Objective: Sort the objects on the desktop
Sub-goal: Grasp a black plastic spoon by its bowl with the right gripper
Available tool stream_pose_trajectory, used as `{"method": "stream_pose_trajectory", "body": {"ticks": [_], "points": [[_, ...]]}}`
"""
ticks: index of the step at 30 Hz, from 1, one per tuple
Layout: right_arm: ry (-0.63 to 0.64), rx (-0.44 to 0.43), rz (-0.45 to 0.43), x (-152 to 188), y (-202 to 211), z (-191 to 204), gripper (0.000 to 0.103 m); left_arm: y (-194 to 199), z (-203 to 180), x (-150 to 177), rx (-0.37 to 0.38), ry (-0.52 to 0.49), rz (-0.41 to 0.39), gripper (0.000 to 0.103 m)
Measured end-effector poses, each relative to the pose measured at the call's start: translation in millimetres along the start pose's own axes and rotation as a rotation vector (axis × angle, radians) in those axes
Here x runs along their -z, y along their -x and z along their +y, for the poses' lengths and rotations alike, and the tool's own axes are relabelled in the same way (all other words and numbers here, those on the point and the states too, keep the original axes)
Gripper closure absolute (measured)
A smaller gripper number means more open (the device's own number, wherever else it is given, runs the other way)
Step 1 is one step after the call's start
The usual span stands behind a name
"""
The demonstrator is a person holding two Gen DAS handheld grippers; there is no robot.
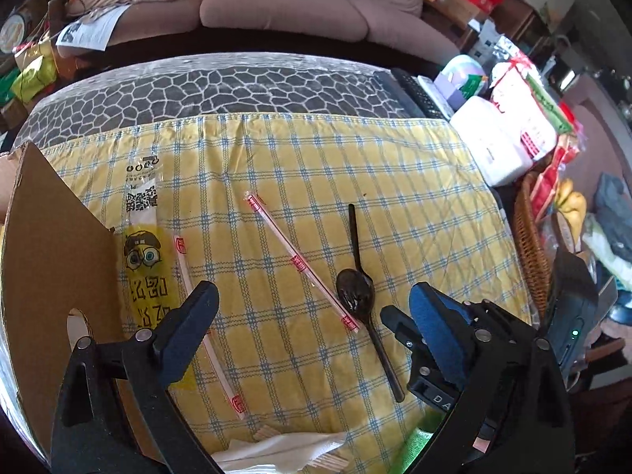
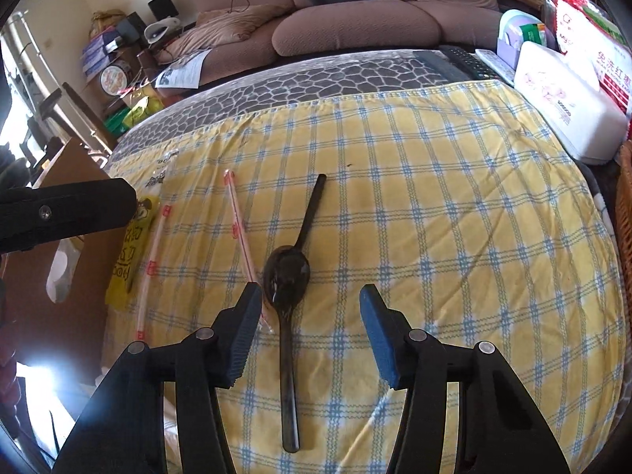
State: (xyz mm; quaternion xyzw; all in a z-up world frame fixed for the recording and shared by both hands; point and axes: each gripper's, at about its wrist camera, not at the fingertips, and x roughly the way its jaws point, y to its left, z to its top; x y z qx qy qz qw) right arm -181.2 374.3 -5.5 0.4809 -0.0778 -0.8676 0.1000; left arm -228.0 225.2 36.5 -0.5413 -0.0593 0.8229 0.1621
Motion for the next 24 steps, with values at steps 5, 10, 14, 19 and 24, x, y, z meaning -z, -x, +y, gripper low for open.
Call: {"method": "stream_pose_trajectory", "body": {"ticks": [5, 10, 14, 19, 24], "points": [[0.011, -0.019, 0.016, -9.2, -28.3, 8.1, 0.049, -1.7, 6.9, -1.8, 0.017, 0.017, -0.010, 0.006], [0.086, 0.032, 0.040, -7.4, -46.1, 22.1, 0.054, -4.7, 9.0, -1.5, 0.021, 0.004, -0.005, 0.006], [0.112, 0.017, 0.047, -4.3, -43.1, 25.7, 0.074, -8.8, 9.9, 2.6, 0.030, 0.006, 0.012, 0.006], [0.059, -0.028, 0.024, -4.3, -23.6, 16.7, 0.075, -8.5, 6.5, 10.4, 0.052, 0.009, 0.026, 0.006], [-0.003, -0.034, -0.026, -7.6, 13.1, -1.2, 0.075, -10.9, 3.5, 21.0, 0.115, 0.042, 0.060, 0.006]]}}
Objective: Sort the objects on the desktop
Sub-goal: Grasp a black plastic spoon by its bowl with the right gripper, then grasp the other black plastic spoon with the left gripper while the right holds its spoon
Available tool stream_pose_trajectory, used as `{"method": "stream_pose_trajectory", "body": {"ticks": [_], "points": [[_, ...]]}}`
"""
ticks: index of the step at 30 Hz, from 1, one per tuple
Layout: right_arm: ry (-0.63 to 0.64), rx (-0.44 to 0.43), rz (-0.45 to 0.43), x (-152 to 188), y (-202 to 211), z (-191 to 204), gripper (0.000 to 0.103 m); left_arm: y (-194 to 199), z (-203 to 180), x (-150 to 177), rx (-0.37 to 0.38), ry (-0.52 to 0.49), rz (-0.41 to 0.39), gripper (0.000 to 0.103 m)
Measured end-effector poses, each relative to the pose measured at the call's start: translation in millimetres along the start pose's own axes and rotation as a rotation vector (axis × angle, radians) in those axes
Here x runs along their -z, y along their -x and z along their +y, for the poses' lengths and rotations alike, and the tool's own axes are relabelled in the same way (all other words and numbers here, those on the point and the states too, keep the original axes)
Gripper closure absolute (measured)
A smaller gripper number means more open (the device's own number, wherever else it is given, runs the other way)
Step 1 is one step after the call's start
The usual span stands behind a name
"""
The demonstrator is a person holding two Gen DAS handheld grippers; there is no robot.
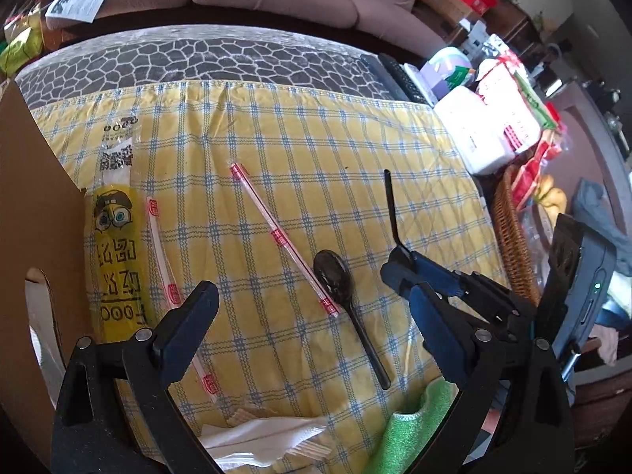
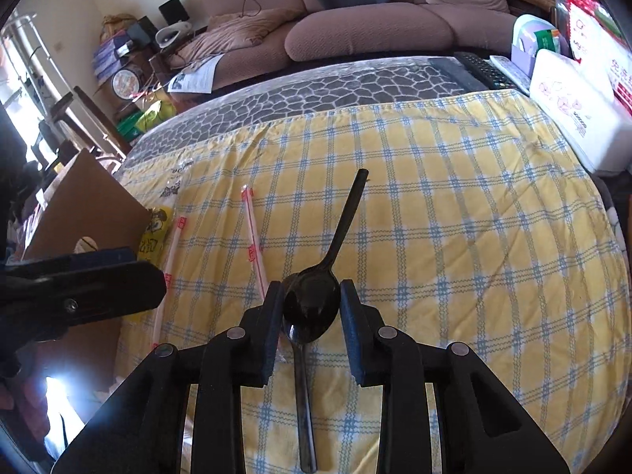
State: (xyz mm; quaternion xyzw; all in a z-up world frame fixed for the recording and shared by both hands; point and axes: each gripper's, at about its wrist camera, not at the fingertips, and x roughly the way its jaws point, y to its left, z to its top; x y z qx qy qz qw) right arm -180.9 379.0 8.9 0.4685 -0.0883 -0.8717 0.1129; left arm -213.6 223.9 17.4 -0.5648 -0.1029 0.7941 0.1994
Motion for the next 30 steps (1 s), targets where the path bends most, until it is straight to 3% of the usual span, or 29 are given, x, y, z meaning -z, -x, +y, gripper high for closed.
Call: {"method": "stream_pose_trajectory", "body": {"ticks": [6, 8, 15, 17, 23, 28, 30], "points": [[-0.047, 0.057, -0.032, 6.7, 38.4, -32.8, 0.075, -24.6, -32.2, 16.4, -0.014, -0.093, 0.052, 0.009], [-0.060, 0.065, -0.034, 11.7, 45.7, -42.2, 0.075, -38.6, -43.6, 15.6, -0.009, -0.115, 0.074, 0.019], [-0.098, 0.070, -0.028, 28.7, 57.2, -66.5, 0.075, -91.0, -45.9, 13.2, -0.038, -0.102, 0.170, 0.021], [-0.097, 0.070, -0.025, 32.0, 56.1, -69.1, 0.075, -91.8, -40.7, 14.2, -0.037, -0.096, 0.161, 0.021], [-0.084, 0.063, -0.023, 36.2, 52.6, -68.1, 0.075, -79.6, -14.6, 7.8, -0.181, -0.074, 0.124, 0.021], [-0.078, 0.045, -0.029, 35.4, 52.6, -63.3, 0.074, -56.4, -12.5, -3.1, 0.068, 0.030, 0.075, 0.022], [-0.076, 0.045, -0.025, 35.1, 51.4, -61.9, 0.074, -62.1, -19.7, -7.1, 0.109, 0.030, 0.085, 0.022]]}}
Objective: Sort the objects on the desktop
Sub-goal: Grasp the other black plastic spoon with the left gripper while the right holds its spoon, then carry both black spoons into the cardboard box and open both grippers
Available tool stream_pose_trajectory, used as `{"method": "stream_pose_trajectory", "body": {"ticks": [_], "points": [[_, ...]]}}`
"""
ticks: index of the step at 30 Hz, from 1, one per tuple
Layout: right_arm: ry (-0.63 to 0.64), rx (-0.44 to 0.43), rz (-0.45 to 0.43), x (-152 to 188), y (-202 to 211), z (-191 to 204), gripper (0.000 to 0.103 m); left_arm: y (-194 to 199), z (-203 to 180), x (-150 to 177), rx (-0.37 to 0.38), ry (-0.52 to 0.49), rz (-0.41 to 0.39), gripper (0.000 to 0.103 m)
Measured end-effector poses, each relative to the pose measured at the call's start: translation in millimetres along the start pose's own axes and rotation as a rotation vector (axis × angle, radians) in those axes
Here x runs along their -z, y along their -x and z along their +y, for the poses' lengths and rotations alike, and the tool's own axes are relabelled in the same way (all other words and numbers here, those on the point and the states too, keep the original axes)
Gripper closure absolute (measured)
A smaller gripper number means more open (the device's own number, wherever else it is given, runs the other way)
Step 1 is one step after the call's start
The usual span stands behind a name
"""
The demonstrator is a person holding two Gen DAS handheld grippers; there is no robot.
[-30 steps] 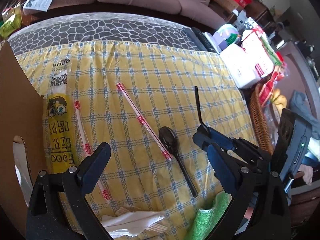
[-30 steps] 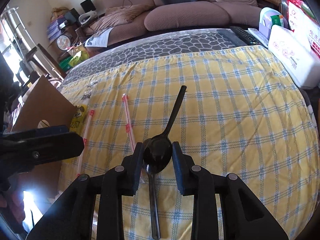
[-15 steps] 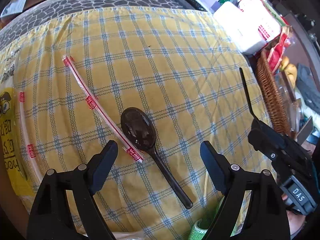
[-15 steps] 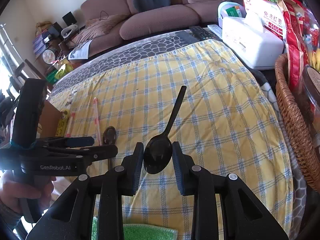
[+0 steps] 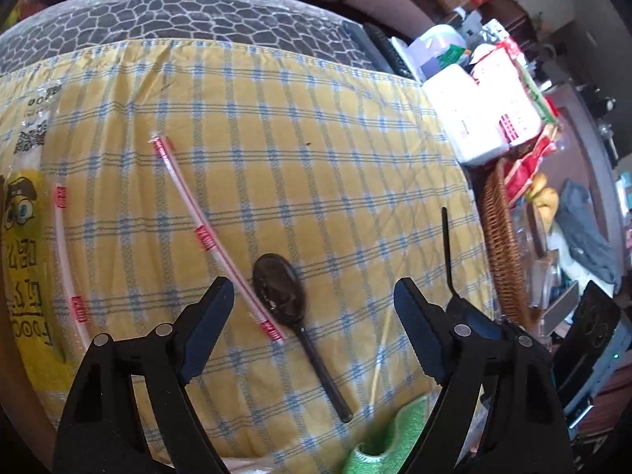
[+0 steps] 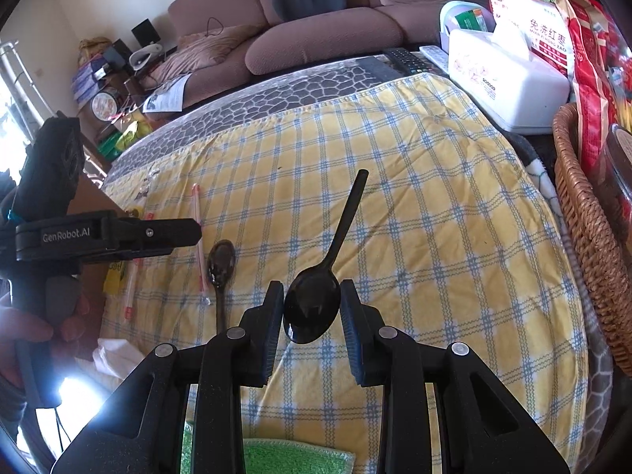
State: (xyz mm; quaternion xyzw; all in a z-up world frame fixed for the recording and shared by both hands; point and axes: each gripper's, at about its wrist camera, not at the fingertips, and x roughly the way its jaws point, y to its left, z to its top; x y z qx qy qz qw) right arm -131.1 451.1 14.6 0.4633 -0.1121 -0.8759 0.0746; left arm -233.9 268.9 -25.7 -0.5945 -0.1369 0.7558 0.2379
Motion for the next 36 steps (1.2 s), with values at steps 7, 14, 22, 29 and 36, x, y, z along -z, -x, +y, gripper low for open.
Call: {"method": "stream_pose_trajectory", "body": {"ticks": [7, 14, 22, 29, 36], "points": [[-0.002, 0.002, 0.011, 1.4, -3.5, 0.0, 0.074, -36.7, -6.3, -8.6, -0.055, -0.036, 0.060, 0.022], [0.004, 0.004, 0.017, 3.6, -9.4, -0.5, 0.074, -38.6, -7.0, 3.6, -0.218, -0.109, 0.079, 0.022], [-0.007, 0.007, 0.011, 6.4, -3.3, -2.6, 0.074, -56.6, -43.3, 21.3, -0.436, -0.300, 0.020, 0.066], [-0.004, 0.010, 0.000, 5.0, 5.1, -3.4, 0.074, -42.6, -38.4, 22.4, -0.345, -0.274, 0.022, 0.068], [0.024, 0.005, -0.019, -2.8, 22.6, 14.1, 0.074, 23.4, -50.8, 15.3, -0.249, -0.252, -0.044, 0.068]]}}
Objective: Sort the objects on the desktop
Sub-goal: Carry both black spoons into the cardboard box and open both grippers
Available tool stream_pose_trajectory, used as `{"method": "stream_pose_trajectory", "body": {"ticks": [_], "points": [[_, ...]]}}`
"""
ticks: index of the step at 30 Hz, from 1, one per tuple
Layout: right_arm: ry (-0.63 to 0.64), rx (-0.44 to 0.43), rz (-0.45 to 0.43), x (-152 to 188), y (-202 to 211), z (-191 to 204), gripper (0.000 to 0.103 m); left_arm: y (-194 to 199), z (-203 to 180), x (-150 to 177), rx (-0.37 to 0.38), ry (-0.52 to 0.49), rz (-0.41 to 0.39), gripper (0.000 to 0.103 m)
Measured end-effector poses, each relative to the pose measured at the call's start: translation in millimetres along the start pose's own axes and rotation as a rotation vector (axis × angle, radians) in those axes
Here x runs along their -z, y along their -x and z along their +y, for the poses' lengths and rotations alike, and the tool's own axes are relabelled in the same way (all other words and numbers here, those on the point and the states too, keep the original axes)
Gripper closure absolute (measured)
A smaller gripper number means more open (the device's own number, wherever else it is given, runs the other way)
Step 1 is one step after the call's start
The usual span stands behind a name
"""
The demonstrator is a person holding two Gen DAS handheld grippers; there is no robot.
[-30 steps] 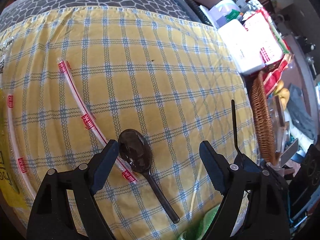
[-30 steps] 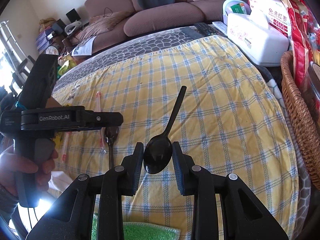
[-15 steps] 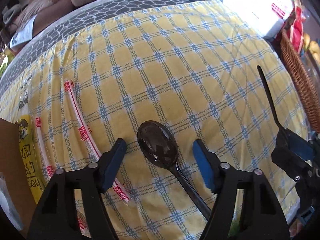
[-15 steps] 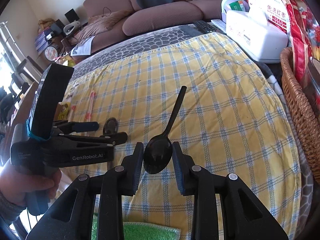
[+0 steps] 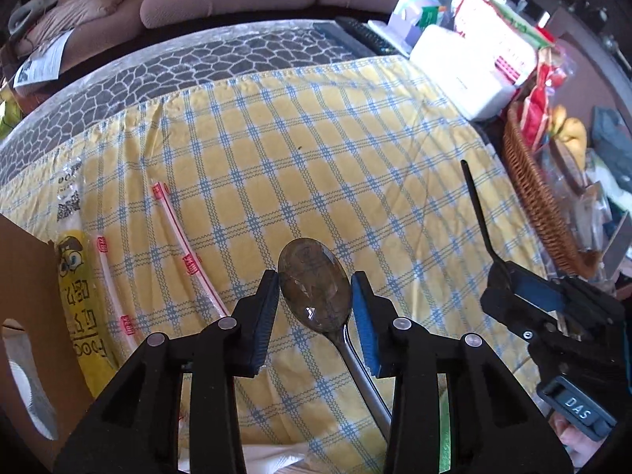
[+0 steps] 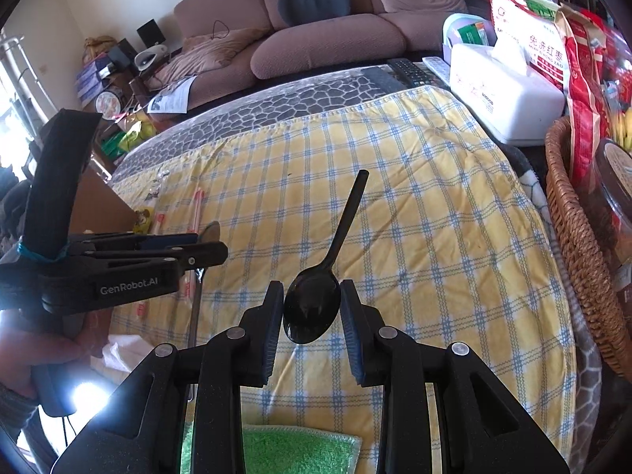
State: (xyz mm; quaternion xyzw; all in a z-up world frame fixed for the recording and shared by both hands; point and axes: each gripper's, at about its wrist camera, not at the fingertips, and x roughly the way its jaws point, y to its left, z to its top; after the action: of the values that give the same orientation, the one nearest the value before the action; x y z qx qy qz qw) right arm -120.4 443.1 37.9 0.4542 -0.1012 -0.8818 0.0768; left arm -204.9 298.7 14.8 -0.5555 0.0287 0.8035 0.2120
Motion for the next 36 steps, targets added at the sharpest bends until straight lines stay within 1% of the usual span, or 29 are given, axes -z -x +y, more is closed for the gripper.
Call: {"method": "stream_pose_trajectory", "body": {"ticks": [4, 8, 12, 14, 17, 21, 23, 26, 31, 36], "points": [[0.038, -0.011, -0.029, -13.0, 19.9, 27.7, 0.074, 53.7, 3.8, -2.8, 0.028, -0.022, -0.048, 0.068], [0.089, -0.027, -0.060, -27.4, 43.2, 67.8, 0.074, 108.4, 27.5, 0.0, 0.050, -0.015, -0.088, 0.068], [0.134, -0.065, -0.087, -38.0, 60.3, 114.8, 0.074, 167.2, 73.6, 17.6, 0.032, 0.006, -0.158, 0.068], [0.166, -0.085, -0.093, -41.0, 64.5, 141.7, 0.074, 188.0, 102.9, 28.6, 0.008, 0.030, -0.173, 0.068], [0.212, -0.115, -0.097, -42.8, 64.2, 186.0, 0.074, 207.0, 150.3, 44.6, -0.036, 0.084, -0.179, 0.068], [0.265, -0.173, -0.083, -41.8, 52.2, 246.7, 0.074, 217.0, 209.0, 64.0, -0.086, 0.162, -0.181, 0.068], [0.295, -0.194, -0.068, -39.2, 41.8, 276.7, 0.074, 214.4, 233.2, 70.9, -0.110, 0.190, -0.175, 0.068], [0.335, -0.221, -0.039, -33.2, 22.2, 316.2, 0.074, 206.8, 261.5, 77.9, -0.119, 0.218, -0.155, 0.068], [0.378, -0.259, 0.027, -19.7, -12.8, 364.3, 0.074, 193.4, 291.0, 90.4, -0.124, 0.227, -0.121, 0.068], [0.443, -0.270, 0.107, -4.7, -46.9, 395.8, 0.074, 183.3, 310.0, 99.8, -0.131, 0.243, -0.106, 0.068]]}}
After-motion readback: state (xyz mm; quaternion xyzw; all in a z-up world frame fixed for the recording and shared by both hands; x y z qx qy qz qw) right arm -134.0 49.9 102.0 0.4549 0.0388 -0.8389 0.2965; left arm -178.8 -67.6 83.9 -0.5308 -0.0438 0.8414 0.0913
